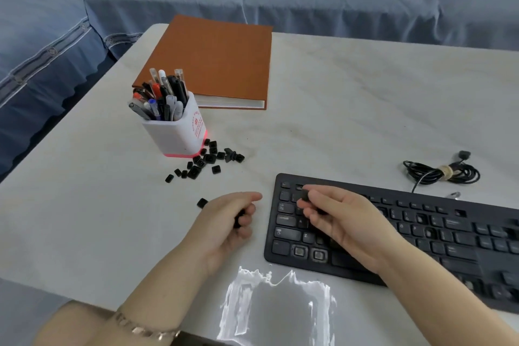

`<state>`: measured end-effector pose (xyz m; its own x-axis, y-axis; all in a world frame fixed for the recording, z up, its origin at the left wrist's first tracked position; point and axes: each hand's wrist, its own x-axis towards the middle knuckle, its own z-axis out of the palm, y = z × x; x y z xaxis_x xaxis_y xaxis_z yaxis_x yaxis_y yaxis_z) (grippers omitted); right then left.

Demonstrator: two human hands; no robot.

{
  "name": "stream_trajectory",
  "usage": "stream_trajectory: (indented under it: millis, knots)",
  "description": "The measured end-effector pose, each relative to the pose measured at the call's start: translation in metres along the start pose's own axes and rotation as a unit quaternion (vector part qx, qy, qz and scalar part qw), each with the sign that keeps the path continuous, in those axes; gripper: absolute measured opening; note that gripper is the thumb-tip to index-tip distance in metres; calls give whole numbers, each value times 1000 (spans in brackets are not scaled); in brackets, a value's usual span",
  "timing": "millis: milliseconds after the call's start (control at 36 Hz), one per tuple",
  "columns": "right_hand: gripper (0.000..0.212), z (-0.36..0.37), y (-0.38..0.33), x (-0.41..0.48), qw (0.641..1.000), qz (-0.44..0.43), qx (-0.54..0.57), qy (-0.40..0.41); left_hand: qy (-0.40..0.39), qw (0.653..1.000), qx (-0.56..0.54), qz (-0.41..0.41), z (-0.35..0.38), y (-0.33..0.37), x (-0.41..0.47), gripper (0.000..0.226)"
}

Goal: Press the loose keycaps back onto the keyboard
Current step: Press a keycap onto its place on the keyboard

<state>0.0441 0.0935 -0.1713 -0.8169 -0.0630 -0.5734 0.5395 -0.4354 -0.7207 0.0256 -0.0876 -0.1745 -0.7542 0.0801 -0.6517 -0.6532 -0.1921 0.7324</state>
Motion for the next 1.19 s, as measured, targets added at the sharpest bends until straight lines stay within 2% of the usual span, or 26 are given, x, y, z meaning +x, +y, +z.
stream_trajectory:
  millis: [111,222,306,417,583,694,889,1083,1194]
  knots:
    - [12,-8,-2,-18,996,-59,-73,-5,-38,970,196,141,24,-8,-15,11]
    - [18,-11,-4,-35,981,-131,-140,-6,-82,938,242,236,39,-11,-27,15]
    - [21,-16,-4,-44,965,-180,-191,-3,-80,925,258,266,47,-12,-33,14]
    - [25,-26,-2,-52,958,-205,-201,-1,-96,938,231,239,56,-14,-41,10]
    - [24,-37,1,-61,978,-146,-150,-11,-73,973,177,130,72,-17,-49,16]
    - [20,-41,4,-63,981,-136,-141,-4,-46,981,167,84,80,-21,-52,23]
    - [18,-47,10,-64,979,-146,-136,26,-31,981,170,85,84,-28,-50,16]
    - [19,-50,14,-63,973,-163,-160,43,-25,966,217,136,83,-36,-44,12]
    - [23,-55,16,-64,970,-176,-161,50,-58,950,263,159,88,-40,-42,17]
